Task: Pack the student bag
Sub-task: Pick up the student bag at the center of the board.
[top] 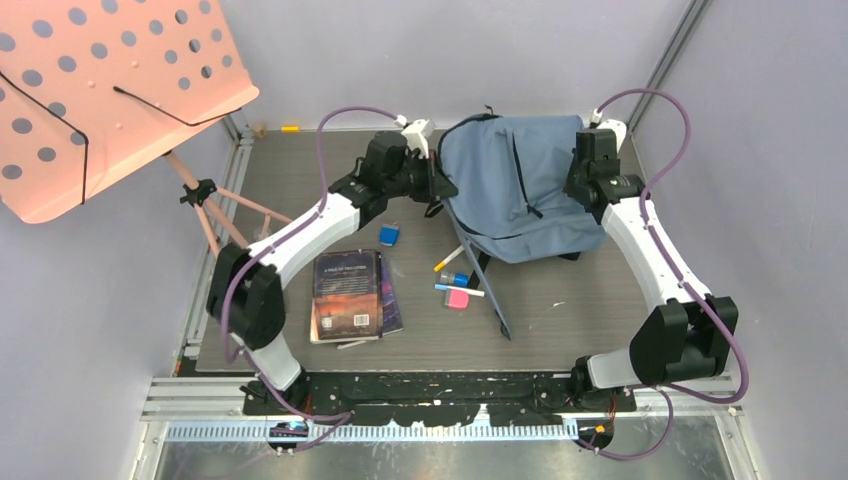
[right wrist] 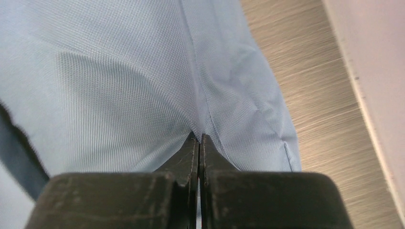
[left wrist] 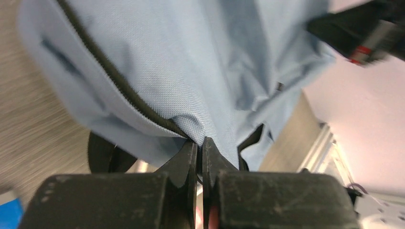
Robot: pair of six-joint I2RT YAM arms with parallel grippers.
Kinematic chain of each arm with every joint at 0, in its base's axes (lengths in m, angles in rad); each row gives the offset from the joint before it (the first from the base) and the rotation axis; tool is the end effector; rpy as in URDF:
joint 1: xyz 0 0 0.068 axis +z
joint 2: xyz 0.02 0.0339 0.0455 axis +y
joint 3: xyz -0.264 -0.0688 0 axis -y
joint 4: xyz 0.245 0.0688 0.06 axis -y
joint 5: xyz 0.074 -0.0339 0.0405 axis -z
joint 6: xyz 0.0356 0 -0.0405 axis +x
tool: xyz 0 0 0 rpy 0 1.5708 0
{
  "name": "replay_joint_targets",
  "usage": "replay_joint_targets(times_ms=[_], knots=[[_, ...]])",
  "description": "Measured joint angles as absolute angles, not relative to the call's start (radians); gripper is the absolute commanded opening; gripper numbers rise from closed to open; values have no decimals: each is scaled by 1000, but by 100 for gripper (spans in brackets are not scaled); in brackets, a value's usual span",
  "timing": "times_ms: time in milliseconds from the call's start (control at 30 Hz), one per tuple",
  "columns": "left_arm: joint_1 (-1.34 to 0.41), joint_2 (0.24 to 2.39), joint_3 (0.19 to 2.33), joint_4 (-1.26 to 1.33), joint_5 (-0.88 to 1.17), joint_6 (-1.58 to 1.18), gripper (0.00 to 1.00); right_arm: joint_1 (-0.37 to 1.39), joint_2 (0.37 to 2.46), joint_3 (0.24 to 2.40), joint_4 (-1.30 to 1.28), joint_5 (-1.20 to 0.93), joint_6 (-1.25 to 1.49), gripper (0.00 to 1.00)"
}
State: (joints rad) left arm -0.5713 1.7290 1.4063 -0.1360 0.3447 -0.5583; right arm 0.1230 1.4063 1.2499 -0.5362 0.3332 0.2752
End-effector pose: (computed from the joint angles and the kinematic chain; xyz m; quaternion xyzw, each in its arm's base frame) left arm 0.3379 -0.2315 0.3058 0.0960 0.8362 -0.4014 0.3613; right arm 0.3100 0.0266 0.3263 0.1382 0.8847 -0.0642 0.4406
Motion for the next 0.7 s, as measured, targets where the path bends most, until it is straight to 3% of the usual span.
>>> replay_joint_targets(times_ms=[233,533,700], knots=[[-707,1592,1445,-60,359,-529,0,105,1395,1359,-551,445,216,0],[-760,1735,1768,-71,384,-451,0,68,1457,1684,-562,526,135,0],[-786,1771,1798,-71,368,-371,0,57,1455,1737,-537,558,119,0]])
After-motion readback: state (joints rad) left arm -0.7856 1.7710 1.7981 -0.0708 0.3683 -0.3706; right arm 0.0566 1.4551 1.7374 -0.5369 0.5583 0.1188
